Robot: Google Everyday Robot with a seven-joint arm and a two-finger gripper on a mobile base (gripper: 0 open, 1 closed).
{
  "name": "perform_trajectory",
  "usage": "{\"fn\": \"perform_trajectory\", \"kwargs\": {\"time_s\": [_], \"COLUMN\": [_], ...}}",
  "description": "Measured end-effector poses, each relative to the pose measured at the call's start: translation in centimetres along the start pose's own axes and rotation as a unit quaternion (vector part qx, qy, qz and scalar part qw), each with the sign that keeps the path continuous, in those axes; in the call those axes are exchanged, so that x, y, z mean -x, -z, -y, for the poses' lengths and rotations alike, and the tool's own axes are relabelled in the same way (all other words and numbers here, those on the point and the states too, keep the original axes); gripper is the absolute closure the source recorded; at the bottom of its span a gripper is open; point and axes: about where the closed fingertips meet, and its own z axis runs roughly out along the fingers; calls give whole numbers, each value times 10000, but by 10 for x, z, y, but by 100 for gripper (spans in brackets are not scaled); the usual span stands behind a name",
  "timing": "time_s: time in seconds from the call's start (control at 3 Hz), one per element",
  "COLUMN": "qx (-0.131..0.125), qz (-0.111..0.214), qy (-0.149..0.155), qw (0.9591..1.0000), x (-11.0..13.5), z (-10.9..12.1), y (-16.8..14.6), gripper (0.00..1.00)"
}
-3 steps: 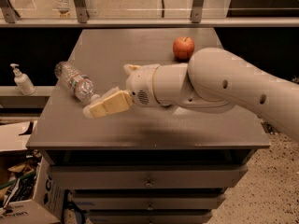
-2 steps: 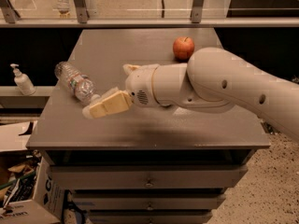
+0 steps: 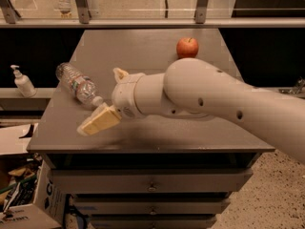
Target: Move water bottle near apple
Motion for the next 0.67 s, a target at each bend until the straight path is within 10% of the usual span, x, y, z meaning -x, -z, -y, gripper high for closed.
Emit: {"fn": "perform_trajectory", "kwargs": {"time_s": [0.67], "qx": [-144], "qz": [-295], "qy": [133], "qw": [9994], "x": [-18], "z": [-4], "y": [-59], "gripper": [0]}}
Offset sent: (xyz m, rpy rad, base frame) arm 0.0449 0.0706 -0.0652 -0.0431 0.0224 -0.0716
